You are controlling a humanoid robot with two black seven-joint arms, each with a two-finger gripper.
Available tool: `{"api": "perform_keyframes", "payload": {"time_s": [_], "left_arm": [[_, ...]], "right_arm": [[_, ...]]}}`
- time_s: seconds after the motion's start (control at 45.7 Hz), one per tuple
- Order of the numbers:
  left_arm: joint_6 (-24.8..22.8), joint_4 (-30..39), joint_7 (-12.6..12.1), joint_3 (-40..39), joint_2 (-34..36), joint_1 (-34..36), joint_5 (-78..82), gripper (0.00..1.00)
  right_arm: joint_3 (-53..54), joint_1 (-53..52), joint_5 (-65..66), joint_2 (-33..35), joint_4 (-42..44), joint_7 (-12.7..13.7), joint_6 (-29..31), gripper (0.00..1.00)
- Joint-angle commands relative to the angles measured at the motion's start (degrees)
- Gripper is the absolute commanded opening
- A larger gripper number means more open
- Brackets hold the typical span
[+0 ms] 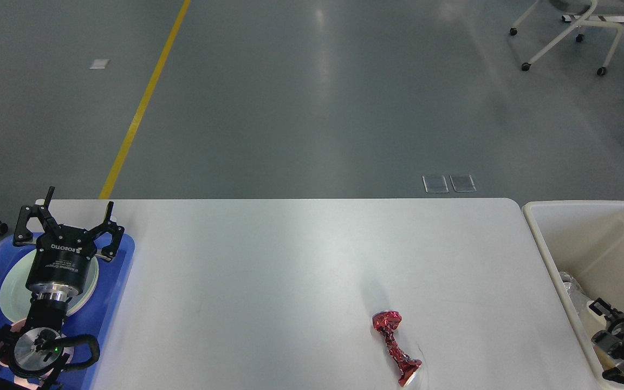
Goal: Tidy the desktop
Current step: 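Lower the cup into the bin and open the right gripper, then raise the right gripper and move it toward the red wrapper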
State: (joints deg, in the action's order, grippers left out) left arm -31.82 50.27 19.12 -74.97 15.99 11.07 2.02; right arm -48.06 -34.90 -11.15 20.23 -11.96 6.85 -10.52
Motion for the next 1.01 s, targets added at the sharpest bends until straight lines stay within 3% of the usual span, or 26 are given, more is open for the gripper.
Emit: {"api": "perform_keyframes", "payload": {"time_s": [0.0,0.197,0.416,0.591,0.766,0.985], "left_arm": [[0.0,0.0,0.0,0.0,0.0,0.0,0.0,0.96],[0.0,0.0,0.0,0.0,0.0,0.0,0.0,0.96],[0.0,0.0,0.0,0.0,0.0,0.0,0.0,0.96],[0.0,0.0,0.0,0.0,0.0,0.0,0.0,0.96],[0.0,0.0,0.0,0.0,0.0,0.0,0.0,0.96],[0.0,0.0,0.0,0.0,0.0,0.0,0.0,0.96]], "right_arm": [[0.2,-0.9,0.3,0.0,-0.7,0.0,0.5,1.00],[-0.7,-7.6,4.6,2.3,-6.2,-0.1,2.4,1.00],[-1.1,-21.2,17.1,10.3,-21.1,0.1,8.0,1.00],[-6.2,-36.4,22.7,13.7,-30.8,0.2,20.4,1.00],[-13.6,-52.3,22.5,11.7,-37.0,0.2,35.4,1.00],[-19.2,-71.0,22.4,7.1,-48.1,0.2,48.0,1.00]]}}
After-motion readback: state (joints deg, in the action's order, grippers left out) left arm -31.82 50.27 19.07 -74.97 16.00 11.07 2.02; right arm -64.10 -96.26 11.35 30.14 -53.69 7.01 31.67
